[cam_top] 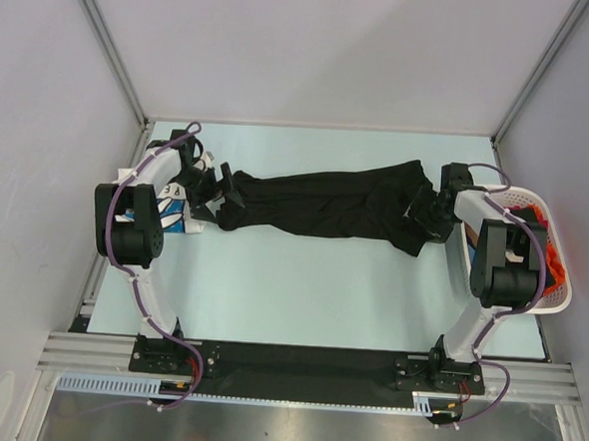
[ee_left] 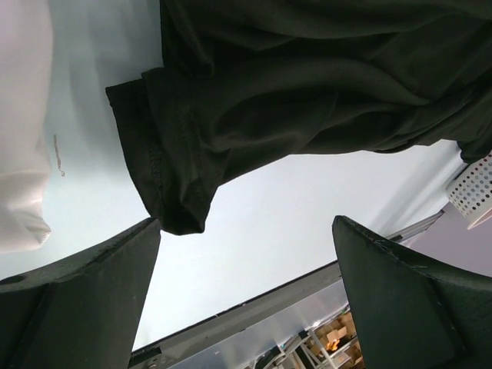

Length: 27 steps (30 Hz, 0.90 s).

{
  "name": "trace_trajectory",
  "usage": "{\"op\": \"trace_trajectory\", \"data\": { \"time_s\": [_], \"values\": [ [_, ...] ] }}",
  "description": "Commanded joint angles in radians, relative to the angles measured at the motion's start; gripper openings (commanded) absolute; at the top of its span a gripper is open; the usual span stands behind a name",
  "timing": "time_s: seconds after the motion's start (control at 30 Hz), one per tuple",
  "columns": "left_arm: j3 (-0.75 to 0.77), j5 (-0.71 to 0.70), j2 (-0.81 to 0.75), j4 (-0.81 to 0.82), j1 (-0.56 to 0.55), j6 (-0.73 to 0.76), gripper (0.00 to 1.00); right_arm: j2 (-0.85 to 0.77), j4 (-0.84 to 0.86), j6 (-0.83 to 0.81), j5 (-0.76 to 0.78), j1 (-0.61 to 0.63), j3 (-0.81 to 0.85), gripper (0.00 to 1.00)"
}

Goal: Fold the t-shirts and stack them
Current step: Fold the tshirt

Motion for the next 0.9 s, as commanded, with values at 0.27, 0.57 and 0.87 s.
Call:
{"op": "trace_trajectory", "data": {
  "time_s": [0.27,0.57,0.87],
  "values": [
    [-0.015,0.008,-0.053,0.011,-0.004,0.011,1.0,0.131,-0.015,-0.019,-0.014,0.02,0.176,0.77],
    [-0.008,0.003,-0.053,0.014,-0.004,0.001,1.0,0.117,-0.31,-0.005,0.231,0.011,0.248,0.86],
    [-0.006,0.008,-0.047,0.012,-0.004,0.008,1.0,-0.064,-0.166,-0.02,0.159,0.011,0.153,0.86]
  ]
}}
